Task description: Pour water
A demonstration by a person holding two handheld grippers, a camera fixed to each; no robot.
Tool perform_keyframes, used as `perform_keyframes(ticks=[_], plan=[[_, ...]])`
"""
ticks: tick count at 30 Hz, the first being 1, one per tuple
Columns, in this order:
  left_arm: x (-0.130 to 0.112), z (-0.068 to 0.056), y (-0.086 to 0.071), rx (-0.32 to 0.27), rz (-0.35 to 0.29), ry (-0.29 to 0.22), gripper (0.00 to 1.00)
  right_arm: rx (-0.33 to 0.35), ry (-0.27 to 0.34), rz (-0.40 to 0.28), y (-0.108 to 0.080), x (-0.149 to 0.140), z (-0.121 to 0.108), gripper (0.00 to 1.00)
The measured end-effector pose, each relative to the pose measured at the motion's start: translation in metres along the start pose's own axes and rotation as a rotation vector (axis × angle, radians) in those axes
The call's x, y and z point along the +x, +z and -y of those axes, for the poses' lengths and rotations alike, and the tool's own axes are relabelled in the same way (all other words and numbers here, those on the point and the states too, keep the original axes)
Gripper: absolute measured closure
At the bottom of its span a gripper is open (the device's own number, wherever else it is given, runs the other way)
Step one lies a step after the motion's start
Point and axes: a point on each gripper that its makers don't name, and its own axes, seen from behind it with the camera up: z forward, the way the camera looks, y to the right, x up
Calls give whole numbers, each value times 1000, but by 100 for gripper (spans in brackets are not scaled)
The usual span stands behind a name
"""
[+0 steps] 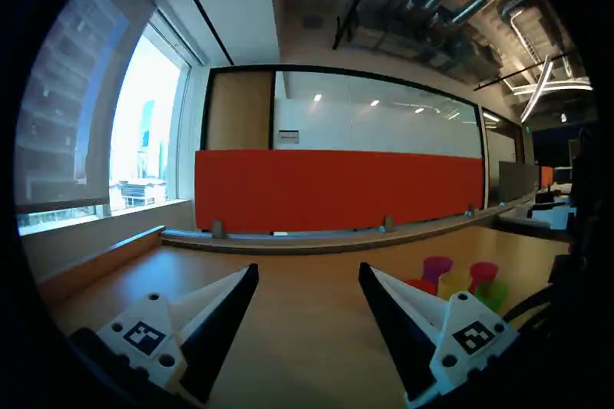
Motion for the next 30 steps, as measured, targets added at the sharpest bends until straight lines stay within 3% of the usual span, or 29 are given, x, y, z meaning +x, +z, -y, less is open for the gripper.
perform_keyframes(ticks=[5,9,18,30], plan=[[21,-1,8,-34,20,-80,3,16,-26,-2,1,33,3,1],[34,5,17,-43,50,-106,3,35,-36,3,3,57,7,1],[70,4,26,-95,67,-70,3,100,-27,-8,7,103,18,1],[113,-30,27,-255,89,-34,3,209,-64,-8,10,135,39,1]])
